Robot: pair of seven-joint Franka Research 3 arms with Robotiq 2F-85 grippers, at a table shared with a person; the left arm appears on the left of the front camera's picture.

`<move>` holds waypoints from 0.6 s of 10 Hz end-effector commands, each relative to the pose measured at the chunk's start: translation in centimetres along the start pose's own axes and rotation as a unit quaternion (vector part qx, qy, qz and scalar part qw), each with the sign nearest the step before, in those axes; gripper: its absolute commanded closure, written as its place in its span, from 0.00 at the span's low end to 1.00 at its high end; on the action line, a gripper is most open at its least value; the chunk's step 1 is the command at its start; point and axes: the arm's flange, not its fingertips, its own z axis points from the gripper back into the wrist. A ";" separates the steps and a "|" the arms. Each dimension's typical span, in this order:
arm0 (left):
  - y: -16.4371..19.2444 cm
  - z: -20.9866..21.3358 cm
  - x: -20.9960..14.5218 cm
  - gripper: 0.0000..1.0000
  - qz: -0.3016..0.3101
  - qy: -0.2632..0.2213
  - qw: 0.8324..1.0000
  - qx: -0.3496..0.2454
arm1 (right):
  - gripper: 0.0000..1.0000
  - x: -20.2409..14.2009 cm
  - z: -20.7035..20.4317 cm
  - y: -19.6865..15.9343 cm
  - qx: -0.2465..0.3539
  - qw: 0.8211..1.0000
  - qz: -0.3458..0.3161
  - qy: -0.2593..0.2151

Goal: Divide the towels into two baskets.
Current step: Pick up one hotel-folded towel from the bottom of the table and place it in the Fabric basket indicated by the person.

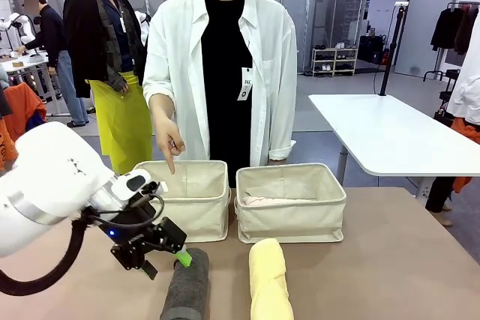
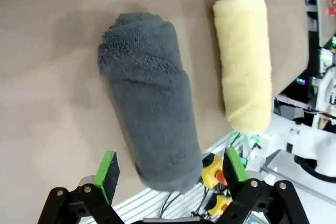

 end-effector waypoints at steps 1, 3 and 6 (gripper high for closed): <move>0.9 -2.6 -3.9 0.00 0.023 -0.038 0.999 0.020 | 0.00 -0.3 -0.1 0.2 0.001 1.000 0.010 -0.002; 0.7 -4.0 -3.7 0.00 0.024 -0.052 0.998 0.024 | 0.00 -0.3 -0.1 0.2 0.001 1.000 0.010 -0.002; 1.1 -5.2 -3.4 0.00 0.027 -0.047 0.998 0.036 | 0.00 -0.3 -0.1 0.2 0.001 1.000 0.010 -0.002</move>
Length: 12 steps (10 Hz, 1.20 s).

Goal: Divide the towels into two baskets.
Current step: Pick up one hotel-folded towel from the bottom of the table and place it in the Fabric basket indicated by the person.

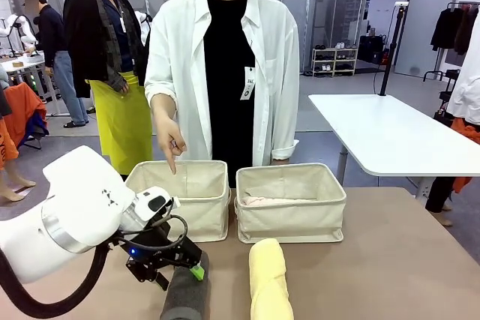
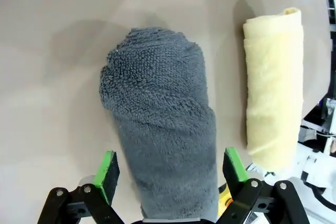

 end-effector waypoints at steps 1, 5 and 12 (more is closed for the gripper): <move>1.0 -0.7 -3.6 0.00 0.011 -0.020 1.000 -0.002 | 0.00 -0.3 -0.1 0.2 0.001 1.000 0.010 -0.002; 0.8 -1.6 -3.7 0.24 0.000 -0.025 0.999 -0.027 | 0.00 -0.3 -0.1 0.2 0.001 1.000 0.010 -0.002; 0.1 3.6 -2.7 0.80 -0.026 0.007 0.998 -0.052 | 0.00 -0.3 -0.1 0.2 0.001 1.000 0.010 -0.002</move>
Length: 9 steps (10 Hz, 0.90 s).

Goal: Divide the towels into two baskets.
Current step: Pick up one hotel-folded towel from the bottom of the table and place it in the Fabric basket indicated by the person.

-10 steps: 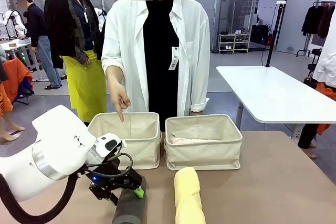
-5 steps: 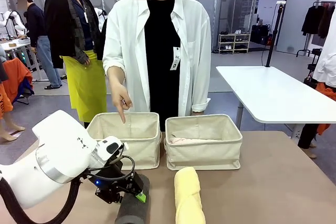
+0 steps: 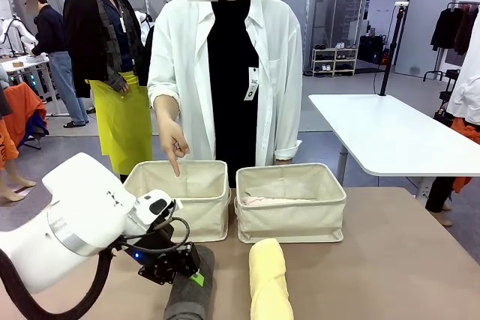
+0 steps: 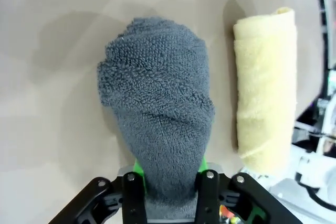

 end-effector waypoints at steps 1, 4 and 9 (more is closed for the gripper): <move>-0.5 7.1 -2.1 0.80 -0.039 0.021 0.999 -0.031 | 0.00 -0.2 -0.1 0.2 0.001 1.000 0.010 -0.002; -2.6 15.6 0.2 0.80 -0.166 0.029 0.985 -0.048 | 0.00 -0.2 -0.1 0.2 0.001 1.000 0.010 -0.002; -4.9 19.1 2.3 0.80 -0.549 0.063 0.832 0.049 | 0.00 -0.2 -0.1 0.2 0.001 1.000 0.010 -0.002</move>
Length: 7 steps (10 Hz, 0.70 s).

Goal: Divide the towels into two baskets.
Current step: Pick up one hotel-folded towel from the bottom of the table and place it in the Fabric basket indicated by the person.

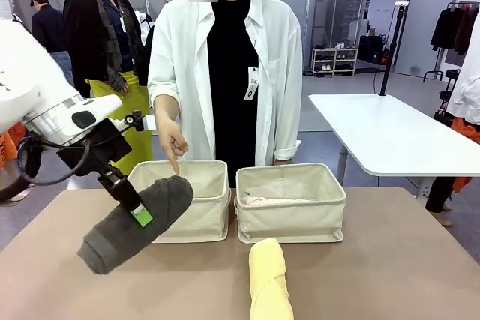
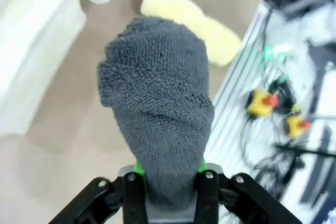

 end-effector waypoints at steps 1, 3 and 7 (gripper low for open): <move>1.2 -0.4 0.3 0.80 -0.245 0.043 0.966 0.070 | 0.00 -0.2 -0.1 0.2 0.001 1.000 0.010 -0.002; 1.3 -1.5 -0.2 0.80 -0.302 0.101 0.939 0.129 | 0.00 -0.2 -0.1 0.2 0.001 1.000 0.010 -0.002; 1.1 -1.6 0.3 0.80 -0.276 0.128 0.948 0.089 | 0.00 -0.2 -0.1 0.2 0.001 1.000 0.010 -0.002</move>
